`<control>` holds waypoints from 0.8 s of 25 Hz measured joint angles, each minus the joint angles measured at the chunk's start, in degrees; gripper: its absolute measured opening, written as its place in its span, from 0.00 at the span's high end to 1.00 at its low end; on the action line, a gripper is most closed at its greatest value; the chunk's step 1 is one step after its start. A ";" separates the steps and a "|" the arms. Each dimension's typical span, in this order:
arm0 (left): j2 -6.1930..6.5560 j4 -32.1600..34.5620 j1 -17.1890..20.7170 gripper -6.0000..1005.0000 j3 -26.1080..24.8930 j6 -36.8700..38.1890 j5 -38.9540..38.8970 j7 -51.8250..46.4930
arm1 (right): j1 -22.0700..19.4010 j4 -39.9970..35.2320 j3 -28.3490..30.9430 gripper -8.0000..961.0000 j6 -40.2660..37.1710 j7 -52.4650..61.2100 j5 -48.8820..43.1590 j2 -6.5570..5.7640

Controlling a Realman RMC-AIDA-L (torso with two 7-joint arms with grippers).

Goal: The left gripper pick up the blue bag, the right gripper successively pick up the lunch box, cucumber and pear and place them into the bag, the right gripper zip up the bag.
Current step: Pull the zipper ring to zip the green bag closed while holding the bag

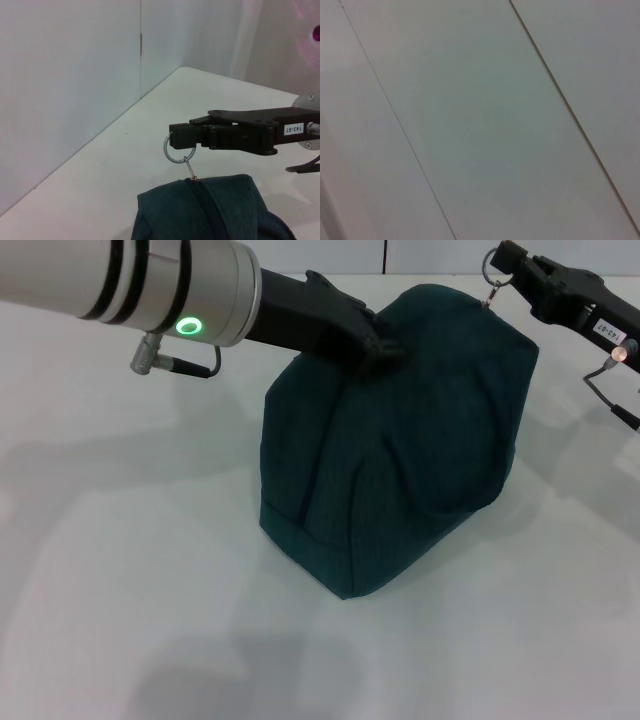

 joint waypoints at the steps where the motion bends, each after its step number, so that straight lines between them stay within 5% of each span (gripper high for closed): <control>1: 0.01 -0.01 -0.02 0.53 0.06 0.01 0.04 0.01 | -0.02 0.00 0.00 0.96 0.00 0.00 0.00 0.00; 8: 0.02 -0.03 -0.07 0.78 0.42 0.21 0.27 0.61 | -0.26 0.00 0.00 0.96 -0.01 0.04 0.13 0.00; 14: -0.01 0.25 1.01 0.87 -0.03 0.07 -3.10 3.07 | -0.38 0.92 0.00 0.96 0.19 0.05 0.71 0.00; 20: 0.02 2.34 3.78 0.91 -3.11 0.25 -14.31 8.72 | -0.93 5.18 0.00 0.96 5.16 0.02 1.36 -0.09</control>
